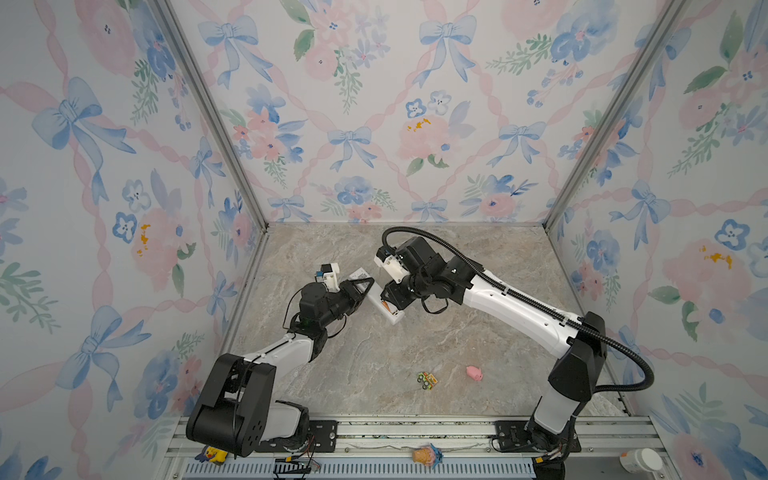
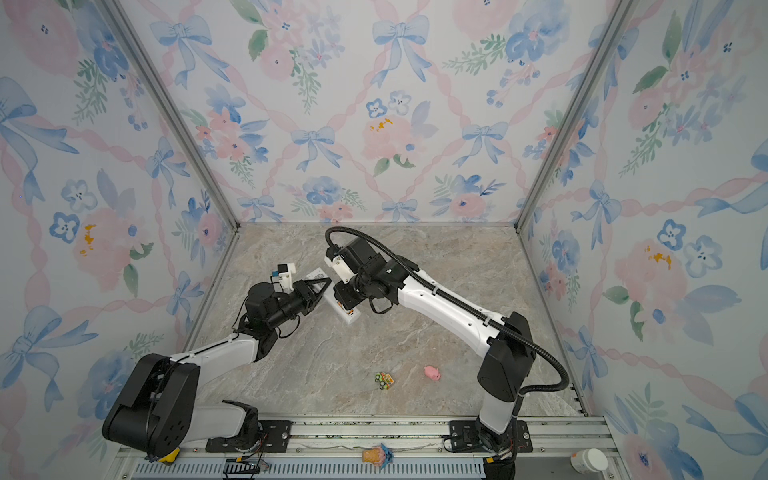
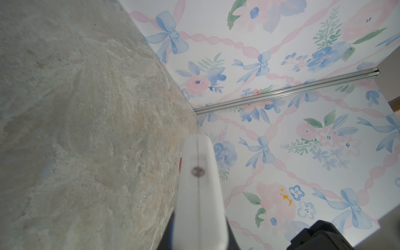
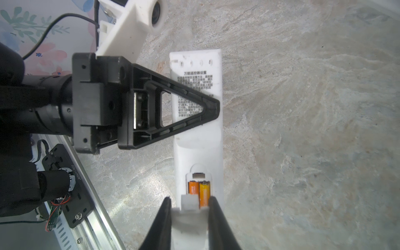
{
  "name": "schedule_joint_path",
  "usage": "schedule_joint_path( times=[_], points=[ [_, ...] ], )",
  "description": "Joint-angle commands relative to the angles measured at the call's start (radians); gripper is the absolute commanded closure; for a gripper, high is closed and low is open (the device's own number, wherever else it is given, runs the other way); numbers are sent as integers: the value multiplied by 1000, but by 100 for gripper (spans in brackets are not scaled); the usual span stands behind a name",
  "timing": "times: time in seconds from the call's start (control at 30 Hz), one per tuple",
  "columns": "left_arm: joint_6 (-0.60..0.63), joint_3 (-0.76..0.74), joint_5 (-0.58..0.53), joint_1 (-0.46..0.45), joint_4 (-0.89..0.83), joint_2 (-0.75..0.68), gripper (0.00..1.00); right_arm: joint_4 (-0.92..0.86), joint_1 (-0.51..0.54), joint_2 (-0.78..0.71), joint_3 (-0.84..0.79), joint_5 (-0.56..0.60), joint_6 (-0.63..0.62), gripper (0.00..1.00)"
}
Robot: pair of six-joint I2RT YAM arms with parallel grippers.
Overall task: Load the batteries into the remote control
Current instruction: 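Carry the cover with the right gripper toward the remote held by the left gripper, then align the cover over the battery compartment with the right gripper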
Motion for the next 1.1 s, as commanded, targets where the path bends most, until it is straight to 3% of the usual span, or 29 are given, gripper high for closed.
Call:
schedule_joint_path(
  times=[0.0,1.07],
  points=[
    [-11,-12,12,-7,27,-27,100,-4,10,15,14,34,-24,88],
    [-16,-7,29,-6,32,-25,100,13,16,47,-32,41,-57,89]
  ],
)
